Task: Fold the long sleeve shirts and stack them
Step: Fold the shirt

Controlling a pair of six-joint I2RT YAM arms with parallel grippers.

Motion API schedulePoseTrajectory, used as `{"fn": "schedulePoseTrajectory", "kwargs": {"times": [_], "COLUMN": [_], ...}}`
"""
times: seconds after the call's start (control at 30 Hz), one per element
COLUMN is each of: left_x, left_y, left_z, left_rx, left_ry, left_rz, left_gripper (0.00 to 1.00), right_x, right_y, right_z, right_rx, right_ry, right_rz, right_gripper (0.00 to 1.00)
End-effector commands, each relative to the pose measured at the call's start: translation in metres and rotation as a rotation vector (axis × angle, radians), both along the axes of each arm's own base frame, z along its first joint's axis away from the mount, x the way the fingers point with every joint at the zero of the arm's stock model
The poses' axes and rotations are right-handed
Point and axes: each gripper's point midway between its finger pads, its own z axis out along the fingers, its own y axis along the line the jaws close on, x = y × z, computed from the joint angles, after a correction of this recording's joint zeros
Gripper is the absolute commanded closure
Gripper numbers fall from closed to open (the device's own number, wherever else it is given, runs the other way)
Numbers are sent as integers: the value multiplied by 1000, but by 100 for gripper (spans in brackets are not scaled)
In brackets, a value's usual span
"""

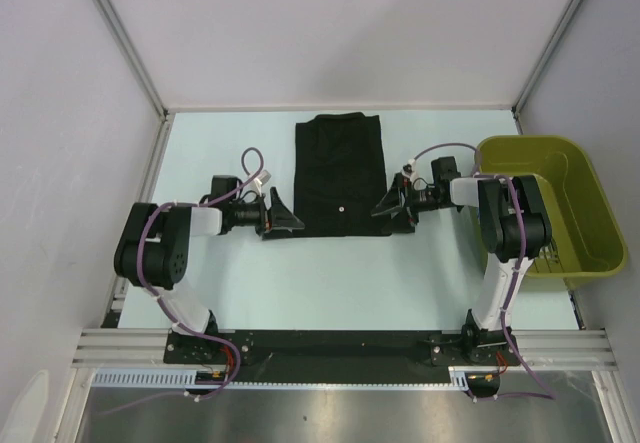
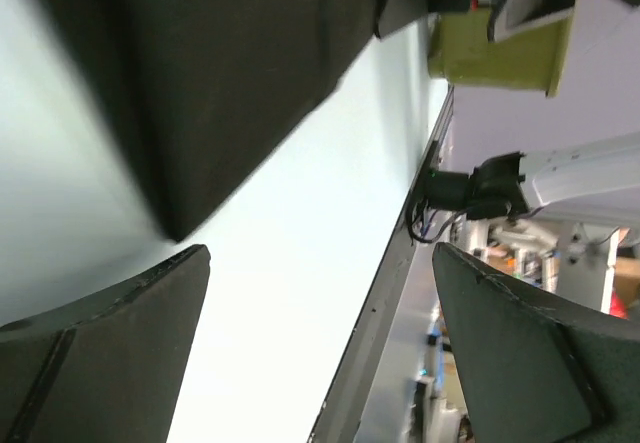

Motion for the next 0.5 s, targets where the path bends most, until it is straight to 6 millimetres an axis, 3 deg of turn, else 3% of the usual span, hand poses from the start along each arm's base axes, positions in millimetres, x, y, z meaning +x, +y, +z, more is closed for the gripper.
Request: {"fn": "schedulePoseTrajectory", "kwargs": {"times": [0.0,0.07,0.17,0.27,0.3,0.37,0.47], "left_x": [23,34,49,70,81,95,118], "left_y": [-18,-41,-70,-89,-93,-92,-70], "left_z": [66,78,85,63,49,38,6], "left_rx": [0,-29,-77,-97,-89,-100,-47], "left_ry": [-261,-326,-326,-229,-194,-169,-105], "left_rz": [-102,-123,-122,-65,-48,-5,88], "left_gripper": [1,1,1,1,1,1,1], "right_x": [17,38,57,79,84,101,115], "right_y": [16,32,56,69,69,65,48], "right_z": [50,63,53,33,26,5,-19], "right_rx": [-6,31,55,60,58,36,-11], "right_ry": [-147,-192,-231,-228,-226,-209,-209], "right_rz": [51,34,48,31,24,1,-21], "right_gripper": [0,0,0,0,0,0,0]}}
